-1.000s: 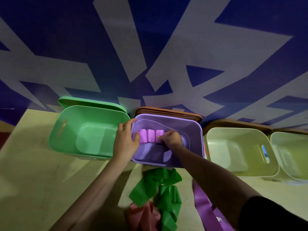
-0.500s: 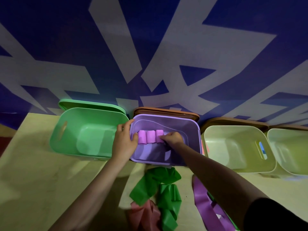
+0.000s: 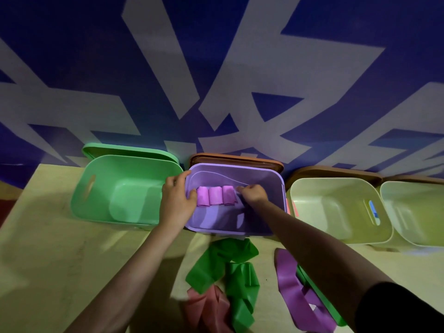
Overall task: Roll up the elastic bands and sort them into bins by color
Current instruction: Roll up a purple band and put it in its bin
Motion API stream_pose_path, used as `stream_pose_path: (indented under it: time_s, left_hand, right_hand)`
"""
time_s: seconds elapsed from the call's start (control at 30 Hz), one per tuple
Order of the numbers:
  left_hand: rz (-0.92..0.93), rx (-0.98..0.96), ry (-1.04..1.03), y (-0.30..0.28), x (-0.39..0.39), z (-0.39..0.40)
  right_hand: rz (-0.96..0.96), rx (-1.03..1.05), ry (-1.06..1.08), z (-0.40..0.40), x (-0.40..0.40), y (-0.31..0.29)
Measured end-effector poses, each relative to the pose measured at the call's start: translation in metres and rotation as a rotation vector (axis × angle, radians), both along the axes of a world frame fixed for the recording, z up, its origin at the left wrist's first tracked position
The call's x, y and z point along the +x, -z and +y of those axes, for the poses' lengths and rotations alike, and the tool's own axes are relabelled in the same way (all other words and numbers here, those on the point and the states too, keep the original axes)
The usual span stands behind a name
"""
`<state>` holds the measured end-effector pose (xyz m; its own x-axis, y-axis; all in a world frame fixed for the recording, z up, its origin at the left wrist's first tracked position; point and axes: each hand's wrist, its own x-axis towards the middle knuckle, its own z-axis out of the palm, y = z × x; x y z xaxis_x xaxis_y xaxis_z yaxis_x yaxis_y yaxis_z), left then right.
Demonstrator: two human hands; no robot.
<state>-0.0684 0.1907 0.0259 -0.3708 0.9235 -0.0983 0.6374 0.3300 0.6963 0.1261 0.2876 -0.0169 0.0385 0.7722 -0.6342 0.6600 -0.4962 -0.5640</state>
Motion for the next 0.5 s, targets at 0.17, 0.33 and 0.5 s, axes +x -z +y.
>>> stream_pose_path:
  time_s: [0.17, 0.33, 0.5]
  left_hand:
    - [0.059, -0.023, -0.022, -0.012, 0.007, -0.004]
    - [0.081, 0.069, -0.011, -0.029, 0.016, -0.018]
    - [0.019, 0.224, 0.101, -0.048, 0.033, -0.044]
  right_hand:
    - [0.067, 0.058, 0.013, -0.003, 0.003, -0.011]
    - [0.2, 0.154, -0.016, -0.016, 0.007, -0.036]
    - [0.377, 0.28, 0.064, -0.045, 0.023, -0.073]
